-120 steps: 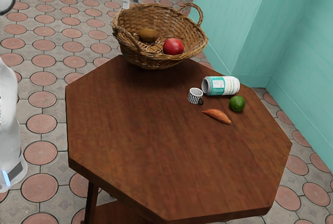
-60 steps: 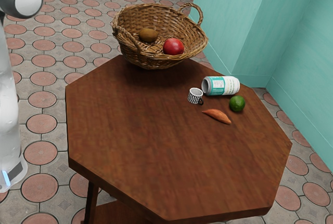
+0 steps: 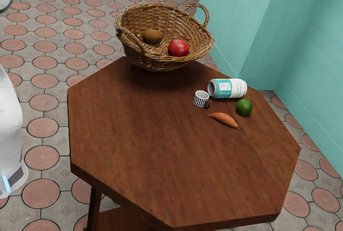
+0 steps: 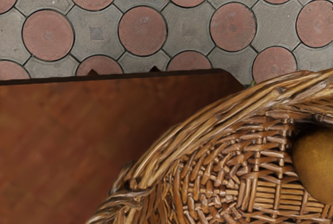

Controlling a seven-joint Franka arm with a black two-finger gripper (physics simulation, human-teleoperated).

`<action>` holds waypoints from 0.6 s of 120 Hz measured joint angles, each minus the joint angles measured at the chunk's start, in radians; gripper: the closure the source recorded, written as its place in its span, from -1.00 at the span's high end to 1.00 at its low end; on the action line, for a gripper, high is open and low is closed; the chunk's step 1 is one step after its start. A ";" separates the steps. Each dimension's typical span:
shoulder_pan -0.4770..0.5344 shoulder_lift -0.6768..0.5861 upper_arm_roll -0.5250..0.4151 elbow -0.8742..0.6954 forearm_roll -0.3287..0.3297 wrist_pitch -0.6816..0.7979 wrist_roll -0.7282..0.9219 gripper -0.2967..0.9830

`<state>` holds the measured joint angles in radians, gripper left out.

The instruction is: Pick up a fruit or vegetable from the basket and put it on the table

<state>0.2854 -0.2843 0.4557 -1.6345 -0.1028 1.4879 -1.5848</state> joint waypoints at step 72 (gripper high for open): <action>-0.066 0.170 -0.010 0.046 -0.036 0.122 0.074 0.54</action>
<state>0.2199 -0.1144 0.4458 -1.5885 -0.1386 1.6094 -1.5106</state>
